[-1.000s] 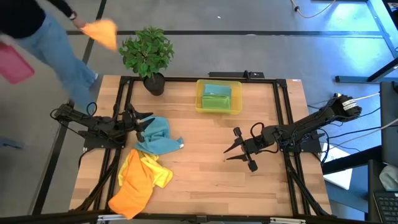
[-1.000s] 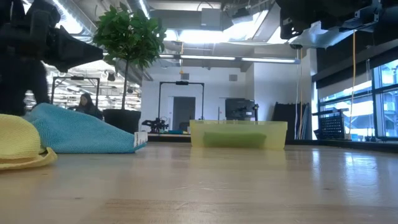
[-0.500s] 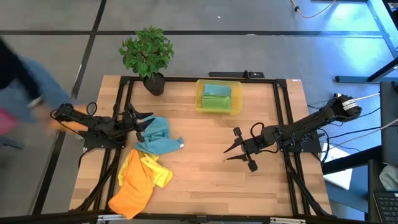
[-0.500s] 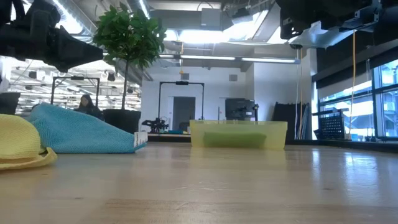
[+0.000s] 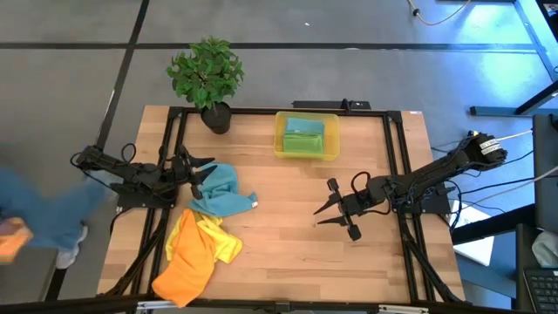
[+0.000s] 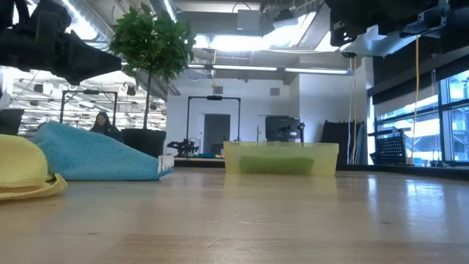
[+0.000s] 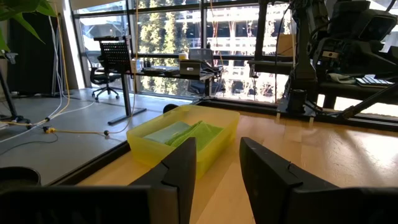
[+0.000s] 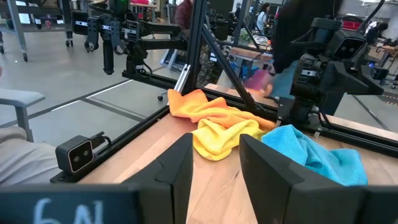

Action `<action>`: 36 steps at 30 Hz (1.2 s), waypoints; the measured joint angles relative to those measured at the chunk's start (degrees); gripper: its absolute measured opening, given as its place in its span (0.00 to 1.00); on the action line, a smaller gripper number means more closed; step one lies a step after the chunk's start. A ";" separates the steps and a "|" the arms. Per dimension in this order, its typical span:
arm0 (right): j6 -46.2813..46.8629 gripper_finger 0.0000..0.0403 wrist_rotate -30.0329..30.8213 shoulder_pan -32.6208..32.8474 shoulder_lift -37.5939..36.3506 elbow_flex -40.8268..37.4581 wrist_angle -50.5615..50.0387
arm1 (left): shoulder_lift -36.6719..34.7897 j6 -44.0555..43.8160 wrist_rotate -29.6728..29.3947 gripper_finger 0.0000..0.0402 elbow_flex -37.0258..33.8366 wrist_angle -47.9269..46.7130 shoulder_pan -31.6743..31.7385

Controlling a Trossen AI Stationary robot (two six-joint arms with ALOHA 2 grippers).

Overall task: Fold microfiber towels
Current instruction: Fold the blue microfiber towel

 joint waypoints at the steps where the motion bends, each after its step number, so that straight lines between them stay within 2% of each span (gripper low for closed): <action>1: 0.00 0.33 -0.02 0.02 0.00 0.00 0.00 | -0.01 -0.01 0.00 0.28 0.00 0.00 0.00; 32: 0.15 0.33 -0.30 0.00 0.00 0.00 1.53 | 0.01 0.03 0.00 0.28 0.00 0.00 0.00; 34: 0.15 0.33 -0.48 0.02 0.00 0.00 1.75 | 0.01 6.12 -1.44 0.28 0.00 0.03 0.12; 36: 0.19 0.33 -0.50 0.02 0.00 0.00 1.75 | 0.01 17.86 -5.15 0.28 0.00 0.17 0.56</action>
